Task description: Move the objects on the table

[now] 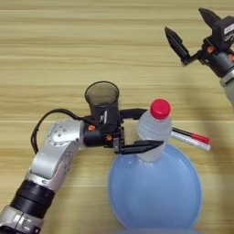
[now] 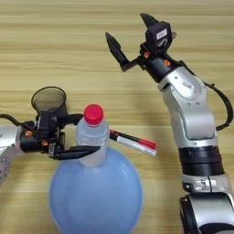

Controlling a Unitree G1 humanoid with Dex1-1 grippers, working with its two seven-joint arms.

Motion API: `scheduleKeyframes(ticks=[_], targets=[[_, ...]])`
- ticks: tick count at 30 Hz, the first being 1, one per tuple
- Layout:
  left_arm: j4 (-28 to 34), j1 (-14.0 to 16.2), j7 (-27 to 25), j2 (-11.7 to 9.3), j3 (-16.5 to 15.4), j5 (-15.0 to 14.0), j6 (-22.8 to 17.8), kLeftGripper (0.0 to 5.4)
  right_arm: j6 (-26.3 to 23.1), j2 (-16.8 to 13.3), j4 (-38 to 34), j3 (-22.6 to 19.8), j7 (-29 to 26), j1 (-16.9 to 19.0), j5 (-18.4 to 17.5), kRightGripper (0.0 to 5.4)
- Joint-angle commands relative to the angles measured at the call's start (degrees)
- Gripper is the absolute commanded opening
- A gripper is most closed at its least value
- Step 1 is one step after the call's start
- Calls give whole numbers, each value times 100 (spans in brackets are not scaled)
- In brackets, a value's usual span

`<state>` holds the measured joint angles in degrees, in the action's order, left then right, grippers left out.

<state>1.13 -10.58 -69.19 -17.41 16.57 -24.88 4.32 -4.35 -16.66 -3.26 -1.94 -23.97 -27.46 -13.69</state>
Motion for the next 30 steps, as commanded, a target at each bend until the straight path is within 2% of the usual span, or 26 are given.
scheduleKeyframes(ticks=[1,8,16,23,30], targets=[[150,-174,-67,12,132,60,-70,307,380,121,402,7,215,174,303,540],[248,-143,-146,32,253,-21,-242,307,878,384,975,-220,774,310,500,540],[100,-122,-197,78,365,25,-292,307,1363,446,1400,-267,955,395,653,540],[-92,-4,-347,157,426,-44,-211,307,1474,454,1608,-367,954,416,536,540],[-478,163,-479,326,416,-33,23,307,1502,460,1596,-403,925,420,462,540]])
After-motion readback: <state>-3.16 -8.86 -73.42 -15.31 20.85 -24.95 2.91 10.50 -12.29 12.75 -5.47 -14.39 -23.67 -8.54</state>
